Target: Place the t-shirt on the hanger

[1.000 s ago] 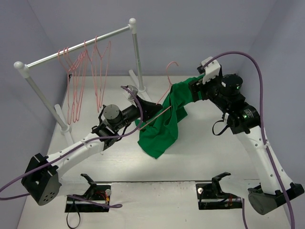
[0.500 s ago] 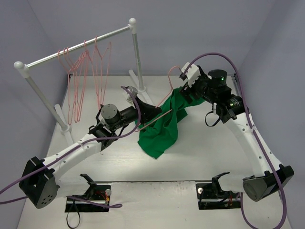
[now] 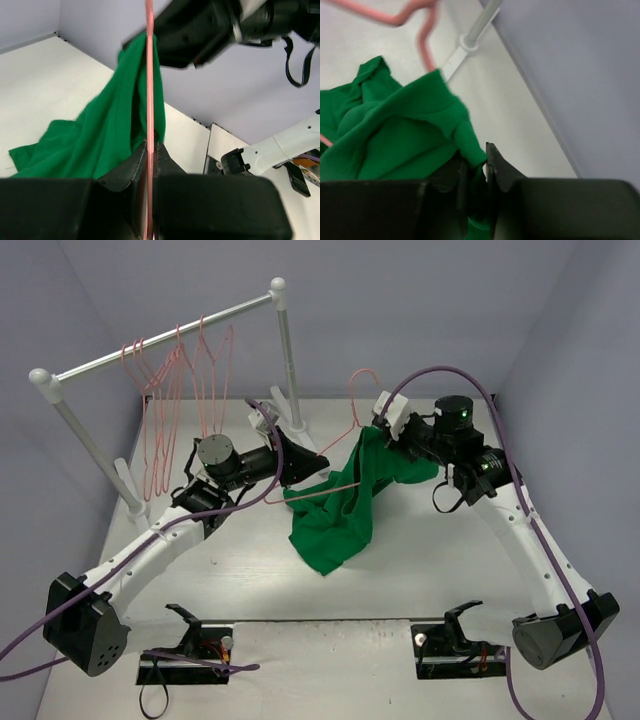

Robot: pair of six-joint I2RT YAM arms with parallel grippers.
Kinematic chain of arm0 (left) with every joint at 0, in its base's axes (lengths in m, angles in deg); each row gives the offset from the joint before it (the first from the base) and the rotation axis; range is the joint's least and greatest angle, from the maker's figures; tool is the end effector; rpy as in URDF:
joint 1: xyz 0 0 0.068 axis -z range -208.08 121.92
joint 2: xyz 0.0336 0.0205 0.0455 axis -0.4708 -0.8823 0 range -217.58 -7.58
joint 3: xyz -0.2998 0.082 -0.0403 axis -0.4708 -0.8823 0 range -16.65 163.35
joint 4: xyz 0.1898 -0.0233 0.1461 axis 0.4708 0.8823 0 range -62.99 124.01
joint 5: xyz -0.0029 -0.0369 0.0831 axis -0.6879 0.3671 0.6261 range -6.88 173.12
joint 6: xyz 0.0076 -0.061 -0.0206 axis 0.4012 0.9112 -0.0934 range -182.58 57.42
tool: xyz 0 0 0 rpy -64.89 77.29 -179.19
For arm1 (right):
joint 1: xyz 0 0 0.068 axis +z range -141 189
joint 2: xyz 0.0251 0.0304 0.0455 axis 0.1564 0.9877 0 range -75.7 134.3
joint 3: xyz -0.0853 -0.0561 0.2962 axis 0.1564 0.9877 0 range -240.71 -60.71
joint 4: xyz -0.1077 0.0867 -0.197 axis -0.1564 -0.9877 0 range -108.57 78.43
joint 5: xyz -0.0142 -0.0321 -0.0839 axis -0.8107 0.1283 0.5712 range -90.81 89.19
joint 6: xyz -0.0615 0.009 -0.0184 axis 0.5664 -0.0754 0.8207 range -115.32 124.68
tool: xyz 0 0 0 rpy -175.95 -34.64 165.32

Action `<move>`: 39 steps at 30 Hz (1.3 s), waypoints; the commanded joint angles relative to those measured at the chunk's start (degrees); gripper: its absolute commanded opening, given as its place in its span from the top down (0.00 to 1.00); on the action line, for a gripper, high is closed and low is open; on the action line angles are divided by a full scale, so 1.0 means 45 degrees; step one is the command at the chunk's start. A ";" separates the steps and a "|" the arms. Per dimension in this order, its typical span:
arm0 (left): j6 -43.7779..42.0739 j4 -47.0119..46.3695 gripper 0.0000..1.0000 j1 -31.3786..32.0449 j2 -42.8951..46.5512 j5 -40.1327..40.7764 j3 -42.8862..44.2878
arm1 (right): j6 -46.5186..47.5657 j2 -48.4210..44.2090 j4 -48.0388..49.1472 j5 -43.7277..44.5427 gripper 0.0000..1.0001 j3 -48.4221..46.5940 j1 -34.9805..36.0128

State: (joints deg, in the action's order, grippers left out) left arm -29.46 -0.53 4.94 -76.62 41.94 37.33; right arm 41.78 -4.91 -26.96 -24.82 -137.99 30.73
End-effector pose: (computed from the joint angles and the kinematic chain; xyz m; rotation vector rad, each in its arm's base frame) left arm 0.1921 -0.1646 0.4233 0.6644 1.4233 -1.4146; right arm 0.2272 0.1128 0.4684 -1.0964 1.3191 0.1625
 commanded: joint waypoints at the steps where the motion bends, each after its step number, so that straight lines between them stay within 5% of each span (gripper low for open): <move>1: -0.0031 -0.0556 1.00 -0.0622 0.0025 -0.1495 0.1669 | -0.1088 -0.0835 0.0763 -0.1174 1.00 0.0140 -0.0063; 6: -0.1381 0.1431 1.00 -0.0673 -0.0088 -0.1594 0.2632 | -0.1514 -0.1379 0.0783 -0.1671 0.98 0.0001 -0.0006; 24: -0.2145 0.1999 1.00 0.0415 -0.1148 -0.2079 0.3980 | -0.2112 -0.1117 0.0802 -0.2728 0.82 -0.1180 0.0033; 39: -0.2442 0.2176 1.00 0.0708 -0.1415 -0.2123 0.4360 | -0.2286 -0.0872 0.0802 -0.3189 0.87 -0.1027 0.0150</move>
State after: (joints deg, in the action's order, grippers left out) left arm -38.58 13.39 7.16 -83.91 33.50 52.63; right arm 33.80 -9.17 -30.10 -34.69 -140.65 30.13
